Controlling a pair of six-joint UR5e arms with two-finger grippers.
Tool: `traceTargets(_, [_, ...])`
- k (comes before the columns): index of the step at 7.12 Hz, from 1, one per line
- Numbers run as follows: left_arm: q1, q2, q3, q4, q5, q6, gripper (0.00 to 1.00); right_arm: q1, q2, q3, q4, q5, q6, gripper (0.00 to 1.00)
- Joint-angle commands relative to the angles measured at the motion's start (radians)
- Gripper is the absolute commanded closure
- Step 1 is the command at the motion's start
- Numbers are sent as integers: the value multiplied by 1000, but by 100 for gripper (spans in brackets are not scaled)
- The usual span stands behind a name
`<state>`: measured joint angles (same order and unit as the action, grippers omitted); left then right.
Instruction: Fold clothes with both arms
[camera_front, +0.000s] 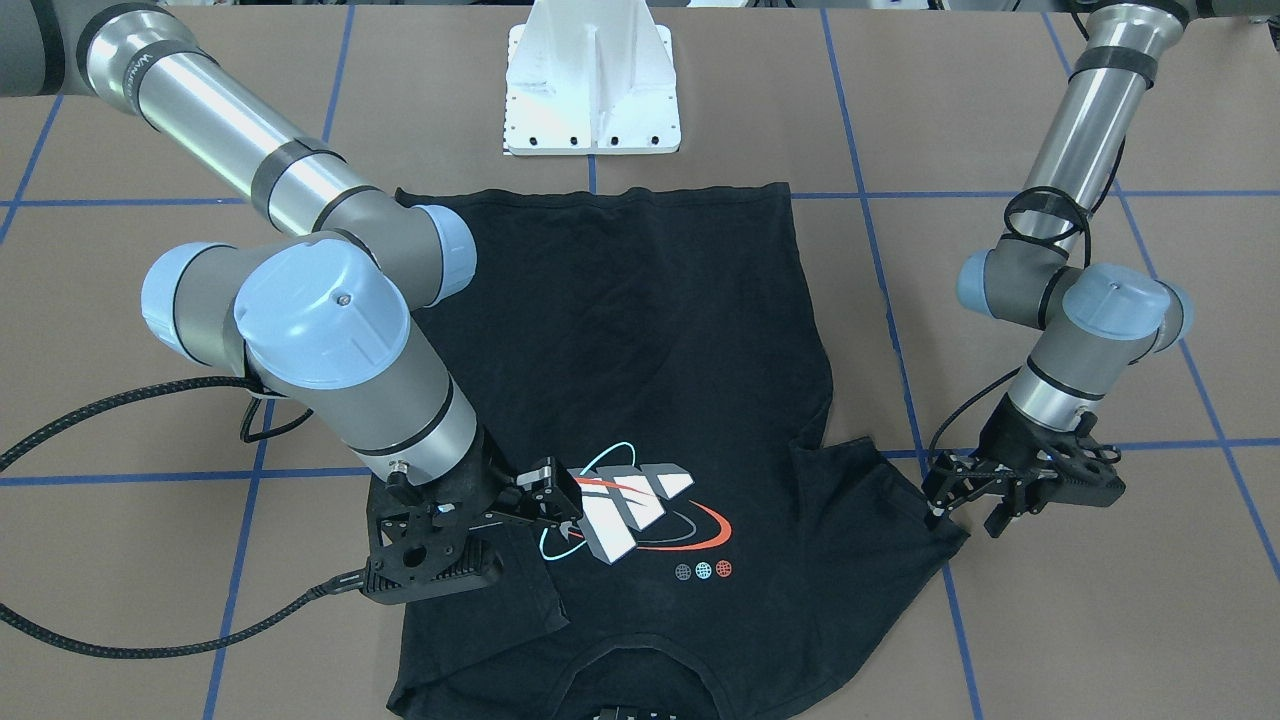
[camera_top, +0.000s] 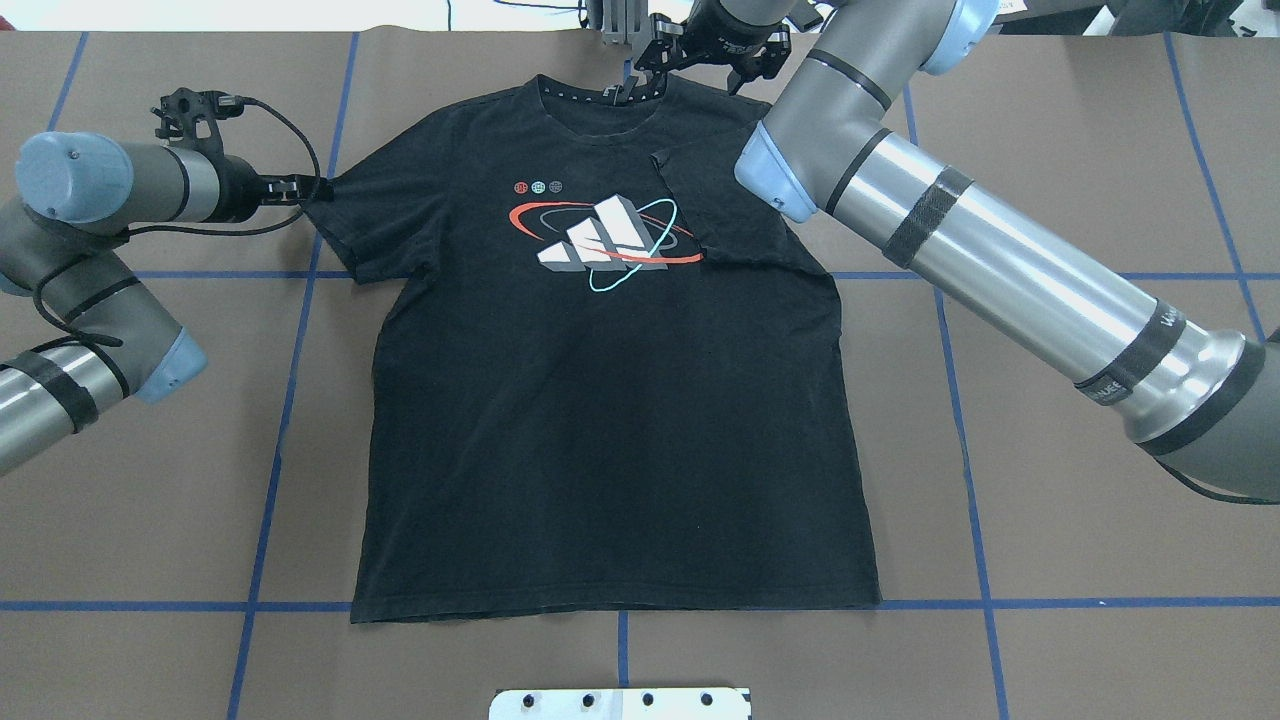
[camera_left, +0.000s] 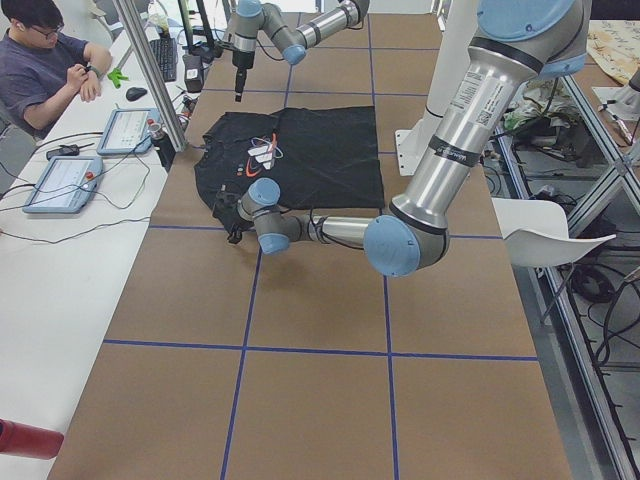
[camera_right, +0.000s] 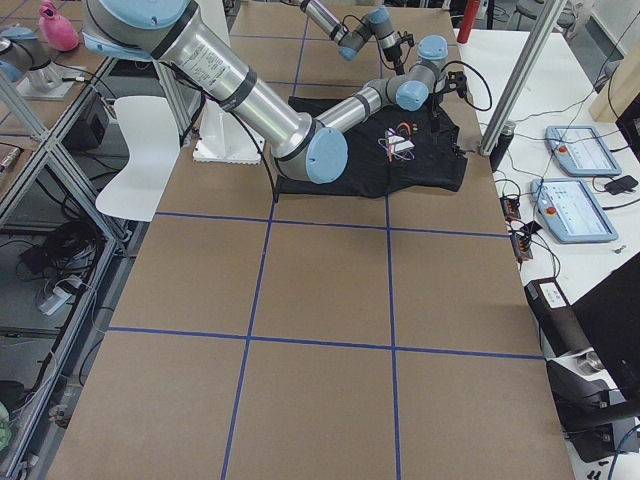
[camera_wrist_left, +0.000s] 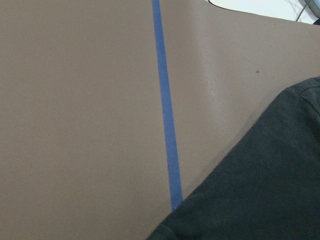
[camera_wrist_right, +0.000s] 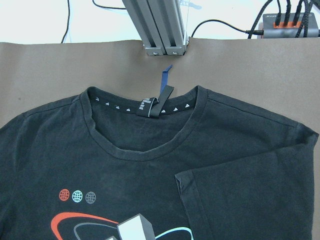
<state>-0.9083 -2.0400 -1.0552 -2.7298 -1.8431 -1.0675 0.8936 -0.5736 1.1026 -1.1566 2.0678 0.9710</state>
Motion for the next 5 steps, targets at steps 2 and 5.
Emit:
traceTargets(2, [-6,-2,10,7,13,4,29,1,0,-3,0,0,0,0])
traceTargets(5, [-4,-26,40,7,15,1,37,1,-2,-4,0,0,0,0])
